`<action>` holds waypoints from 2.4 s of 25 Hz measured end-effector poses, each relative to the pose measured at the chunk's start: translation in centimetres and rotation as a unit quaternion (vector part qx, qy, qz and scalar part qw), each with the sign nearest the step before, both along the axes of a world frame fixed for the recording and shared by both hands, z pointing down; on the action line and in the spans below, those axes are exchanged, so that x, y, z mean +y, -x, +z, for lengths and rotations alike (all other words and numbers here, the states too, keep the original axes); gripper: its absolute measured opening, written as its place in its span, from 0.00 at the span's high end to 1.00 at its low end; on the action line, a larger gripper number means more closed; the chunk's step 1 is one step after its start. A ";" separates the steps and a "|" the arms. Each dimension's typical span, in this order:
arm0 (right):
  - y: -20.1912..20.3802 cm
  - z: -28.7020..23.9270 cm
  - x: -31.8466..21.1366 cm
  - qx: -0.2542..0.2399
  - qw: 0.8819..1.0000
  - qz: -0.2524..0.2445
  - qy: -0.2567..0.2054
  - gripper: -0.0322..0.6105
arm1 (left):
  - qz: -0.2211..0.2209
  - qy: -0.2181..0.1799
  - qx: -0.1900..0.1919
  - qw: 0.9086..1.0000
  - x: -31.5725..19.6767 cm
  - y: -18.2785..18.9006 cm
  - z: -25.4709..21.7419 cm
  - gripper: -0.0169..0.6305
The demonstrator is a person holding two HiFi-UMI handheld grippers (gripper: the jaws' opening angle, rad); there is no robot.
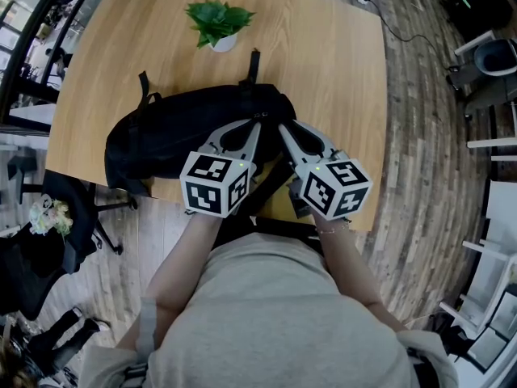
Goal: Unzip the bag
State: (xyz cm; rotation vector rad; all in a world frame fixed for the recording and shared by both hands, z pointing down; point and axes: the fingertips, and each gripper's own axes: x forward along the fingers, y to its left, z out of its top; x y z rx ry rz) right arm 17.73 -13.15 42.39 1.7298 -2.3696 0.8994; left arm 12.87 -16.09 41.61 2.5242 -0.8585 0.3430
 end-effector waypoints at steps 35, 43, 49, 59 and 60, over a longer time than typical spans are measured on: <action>-0.7 0.1 -0.5 0.011 1.000 -0.001 -0.006 0.84 | -0.173 0.001 -0.009 0.985 -0.5 13.9 -0.5 0.94; -0.8 0.2 -0.6 0.017 1.000 0.003 -0.006 0.84 | -0.204 0.003 -0.009 0.979 -0.5 16.5 -0.4 0.94; -0.9 0.2 -0.6 0.024 1.000 -0.001 -0.008 0.84 | -0.225 -0.003 -0.014 0.974 -0.5 18.0 -0.9 0.94; -0.2 -1.7 -0.6 0.092 0.994 -0.036 -0.043 0.76 | -0.228 -0.011 -0.028 0.973 -0.2 17.8 -1.0 0.95; -0.1 -2.1 -0.6 0.103 0.992 -0.038 -0.056 0.76 | -0.225 -0.013 -0.032 0.974 -0.2 17.7 -1.0 0.95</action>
